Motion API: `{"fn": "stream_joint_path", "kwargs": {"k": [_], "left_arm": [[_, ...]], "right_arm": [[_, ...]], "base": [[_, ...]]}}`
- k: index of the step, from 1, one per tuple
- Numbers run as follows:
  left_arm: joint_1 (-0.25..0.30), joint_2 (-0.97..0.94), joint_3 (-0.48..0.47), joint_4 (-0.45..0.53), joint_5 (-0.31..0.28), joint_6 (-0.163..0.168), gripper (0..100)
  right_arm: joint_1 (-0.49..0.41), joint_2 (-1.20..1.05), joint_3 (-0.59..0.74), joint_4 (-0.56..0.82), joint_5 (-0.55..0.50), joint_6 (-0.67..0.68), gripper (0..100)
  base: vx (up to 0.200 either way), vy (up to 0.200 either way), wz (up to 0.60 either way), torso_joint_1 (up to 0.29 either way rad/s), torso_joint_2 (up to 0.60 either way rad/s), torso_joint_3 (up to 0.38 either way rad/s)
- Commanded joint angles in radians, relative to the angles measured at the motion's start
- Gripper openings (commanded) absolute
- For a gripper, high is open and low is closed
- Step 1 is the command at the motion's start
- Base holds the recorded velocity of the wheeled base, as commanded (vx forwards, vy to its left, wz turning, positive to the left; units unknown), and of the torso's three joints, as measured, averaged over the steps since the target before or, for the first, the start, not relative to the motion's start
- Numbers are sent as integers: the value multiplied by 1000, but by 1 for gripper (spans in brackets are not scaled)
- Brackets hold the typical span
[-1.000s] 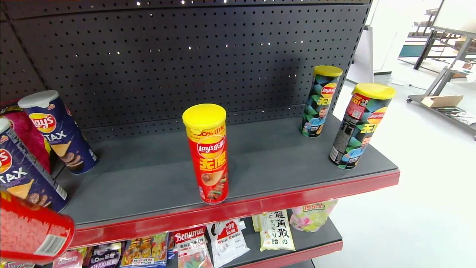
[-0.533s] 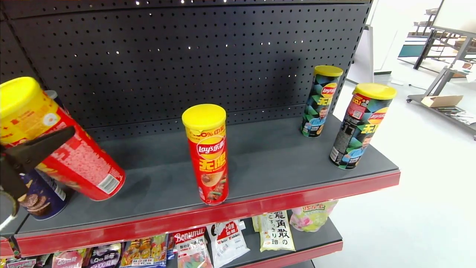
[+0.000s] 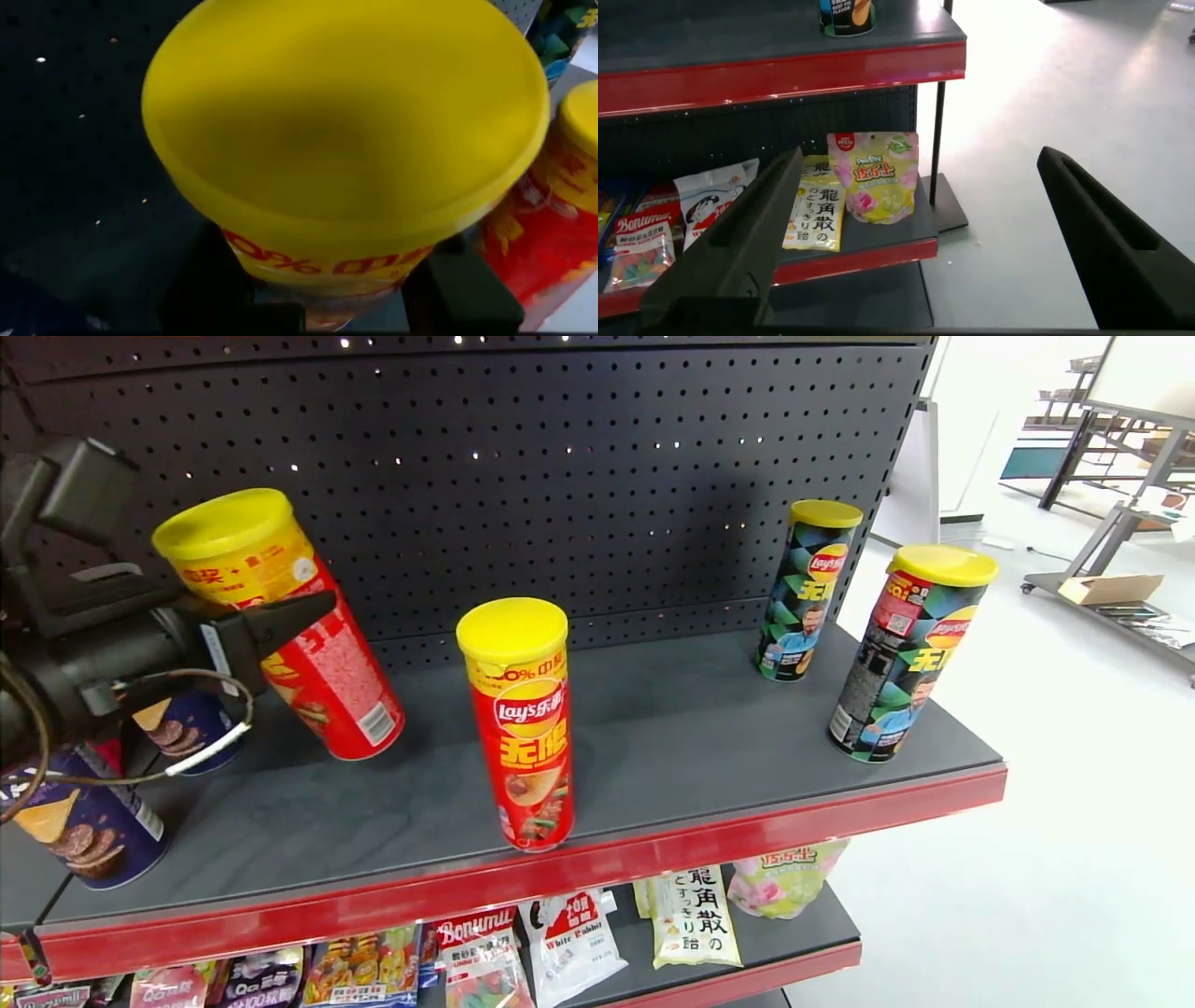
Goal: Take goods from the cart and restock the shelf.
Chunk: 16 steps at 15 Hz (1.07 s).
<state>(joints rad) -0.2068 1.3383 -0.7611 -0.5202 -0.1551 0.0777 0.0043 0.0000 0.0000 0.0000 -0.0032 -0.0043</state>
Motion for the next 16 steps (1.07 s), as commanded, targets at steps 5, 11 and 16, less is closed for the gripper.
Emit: {"fn": "stream_joint_path", "kwargs": {"k": [5, 11, 16], "left_arm": [[-98, 317, -208, -61, 62, -61, 0], [-151, 490, -336, -118, 91, -61, 0], [-169, 555, -400, -119, 89, -61, 0]], "right_arm": [[0, 2, 0, 0, 0, 0, 100], [0, 2, 0, 0, 0, 0, 100], [0, 2, 0, 0, 0, 0, 100]], "base": [[0, 0, 0, 0, 0, 0], [0, 0, 0, 0, 0, 0], [0, 0, 0, 0, 0, 0]]}}
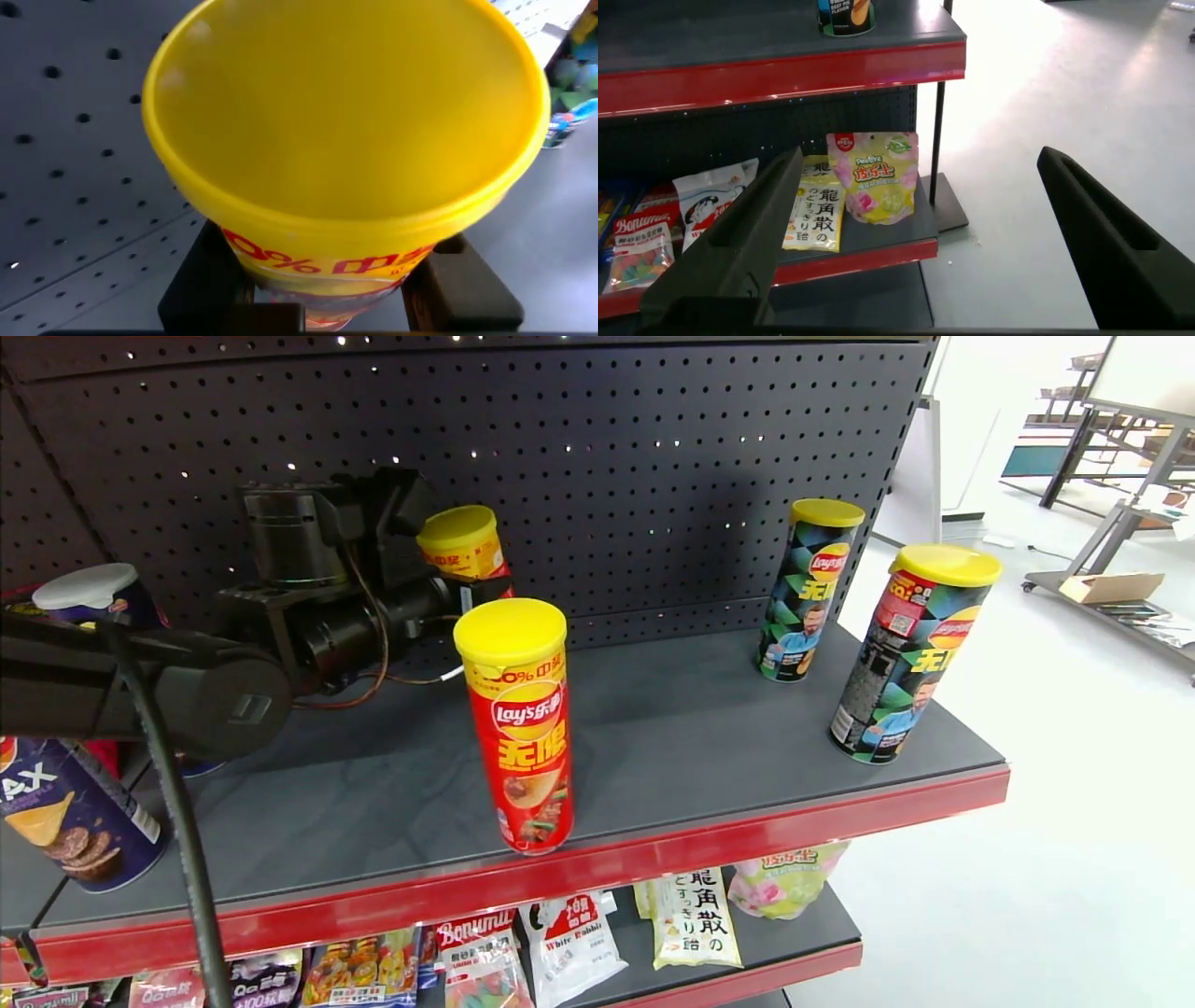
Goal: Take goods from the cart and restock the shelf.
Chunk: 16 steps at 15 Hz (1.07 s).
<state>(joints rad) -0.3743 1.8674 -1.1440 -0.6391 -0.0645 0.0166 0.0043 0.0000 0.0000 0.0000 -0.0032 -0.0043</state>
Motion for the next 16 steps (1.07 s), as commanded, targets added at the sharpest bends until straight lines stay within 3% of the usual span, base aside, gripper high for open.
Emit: {"fn": "stream_joint_path", "kwargs": {"k": [1, 9, 16], "left_arm": [[-2, 33, -31, 1, -1, 3, 0], [-5, 50, -39, 12, -37, 13, 0], [-5, 18, -72, 111, -55, 13, 0]], "right_arm": [[0, 2, 0, 0, 0, 0, 100], [0, 2, 0, 0, 0, 0, 100], [0, 2, 0, 0, 0, 0, 100]], "base": [[0, 0, 0, 0, 0, 0], [0, 0, 0, 0, 0, 0], [0, 0, 0, 0, 0, 0]]}}
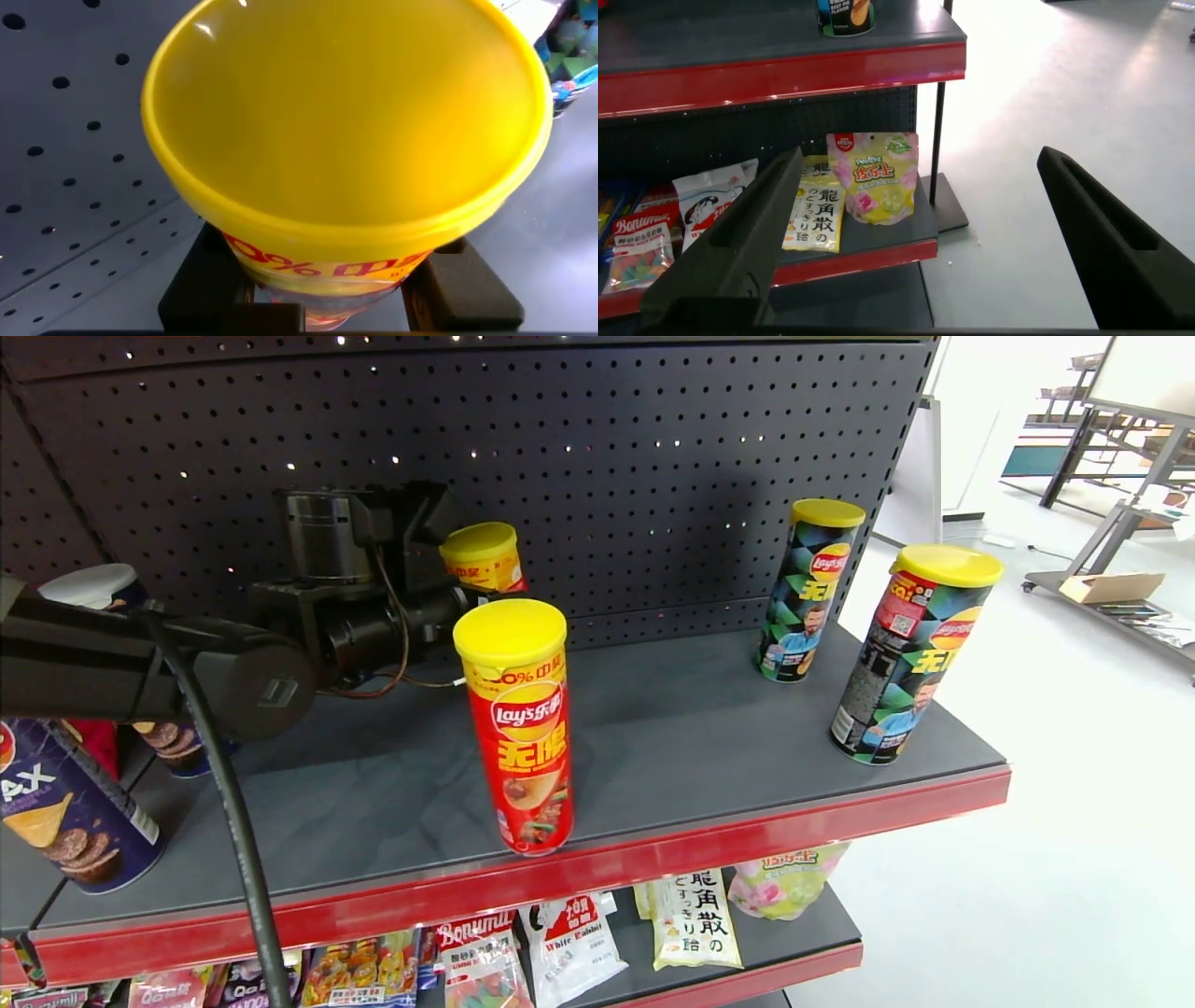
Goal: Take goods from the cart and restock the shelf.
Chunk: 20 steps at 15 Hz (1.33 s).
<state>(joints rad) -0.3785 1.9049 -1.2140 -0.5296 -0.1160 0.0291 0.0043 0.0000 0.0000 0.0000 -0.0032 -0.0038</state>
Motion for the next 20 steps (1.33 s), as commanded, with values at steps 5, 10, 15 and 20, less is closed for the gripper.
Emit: {"fn": "stream_joint_path", "kwargs": {"k": [5, 10, 15, 20], "left_arm": [[3, -33, 10, 33, -10, 3, 0], [3, -27, 13, 34, -8, 8, 0], [3, -26, 16, 56, -7, 6, 100], [4, -55, 59, 54, -4, 6, 100]], "right_arm": [[0, 2, 0, 0, 0, -1, 100], [0, 2, 0, 0, 0, -1, 100], [0, 2, 0, 0, 0, -1, 100], [0, 2, 0, 0, 0, -1, 100]], "base": [[0, 0, 0, 0, 0, 0], [0, 0, 0, 0, 0, 0], [0, 0, 0, 0, 0, 0], [0, 0, 0, 0, 0, 0]]}}
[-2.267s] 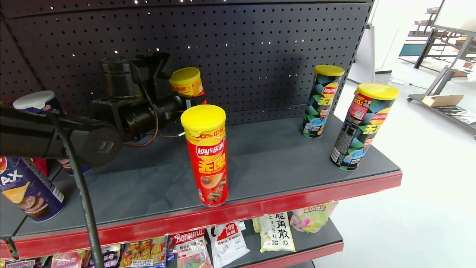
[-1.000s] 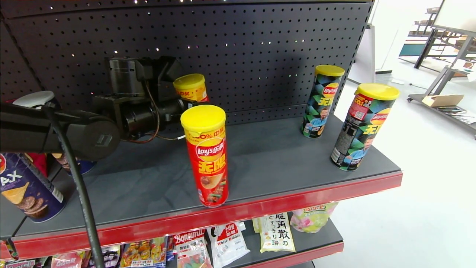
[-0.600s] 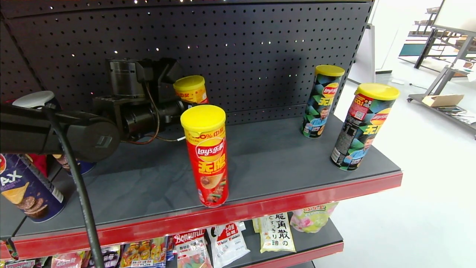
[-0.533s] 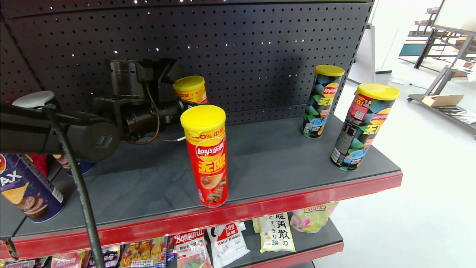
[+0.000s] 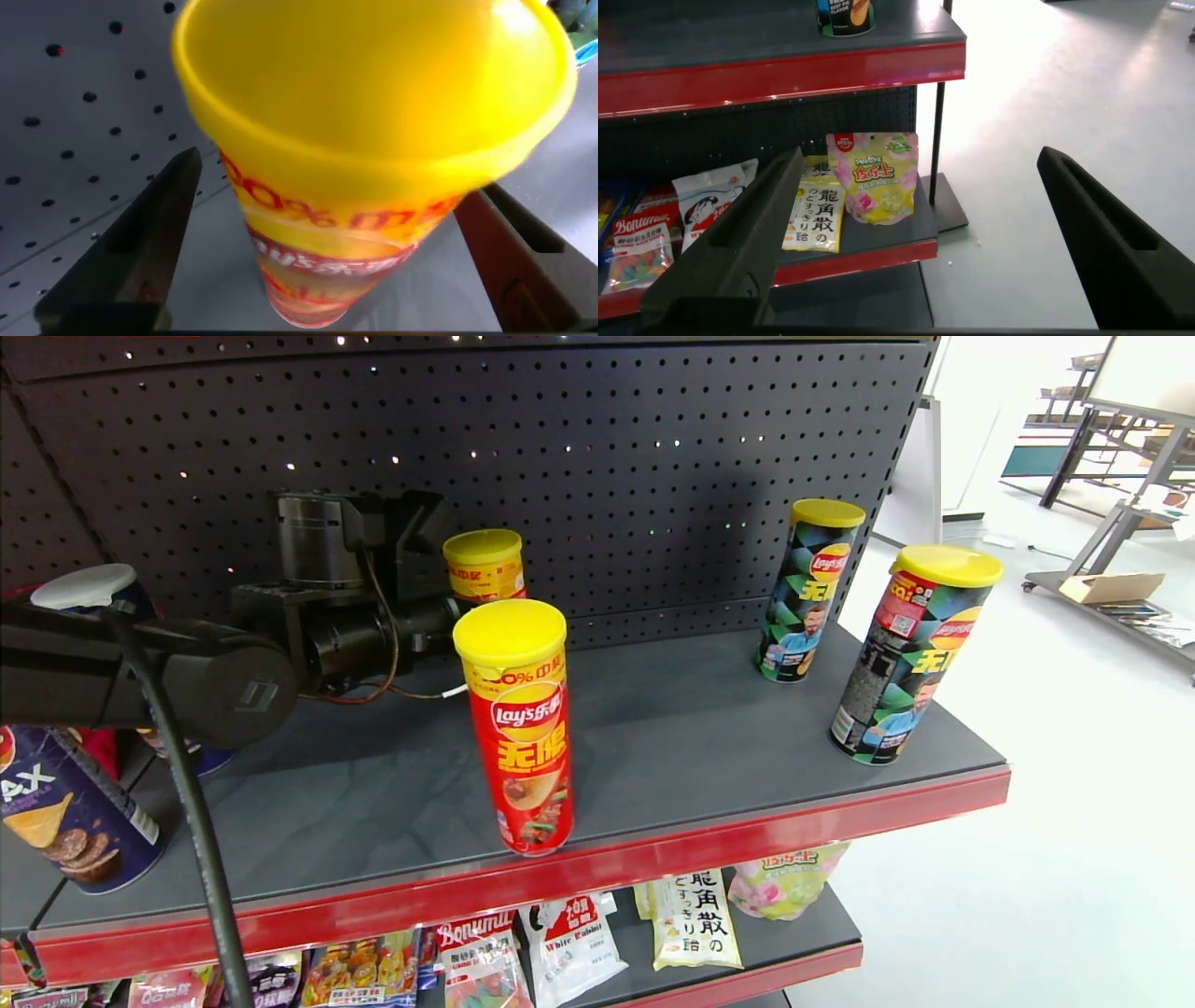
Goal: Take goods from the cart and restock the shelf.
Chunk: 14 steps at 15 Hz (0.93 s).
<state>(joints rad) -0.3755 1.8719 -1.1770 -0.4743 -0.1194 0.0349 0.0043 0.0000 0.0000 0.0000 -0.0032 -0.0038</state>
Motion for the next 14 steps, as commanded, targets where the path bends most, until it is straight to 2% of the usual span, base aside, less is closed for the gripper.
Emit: {"fn": "stream_joint_path", "kwargs": {"k": [1, 7, 10, 14], "left_arm": [[3, -42, 54, -3, 0, 0, 100], [18, -128, 168, -7, 0, 0, 100], [18, -191, 258, -7, 0, -1, 100], [56, -318, 405, -7, -2, -3, 100]], "right_arm": [[0, 2, 0, 0, 0, -1, 100], [0, 2, 0, 0, 0, -1, 100], [0, 2, 0, 0, 0, -1, 100], [0, 2, 0, 0, 0, -1, 100]], "base": [[0, 0, 0, 0, 0, 0], [0, 0, 0, 0, 0, 0], [0, 0, 0, 0, 0, 0], [0, 0, 0, 0, 0, 0]]}}
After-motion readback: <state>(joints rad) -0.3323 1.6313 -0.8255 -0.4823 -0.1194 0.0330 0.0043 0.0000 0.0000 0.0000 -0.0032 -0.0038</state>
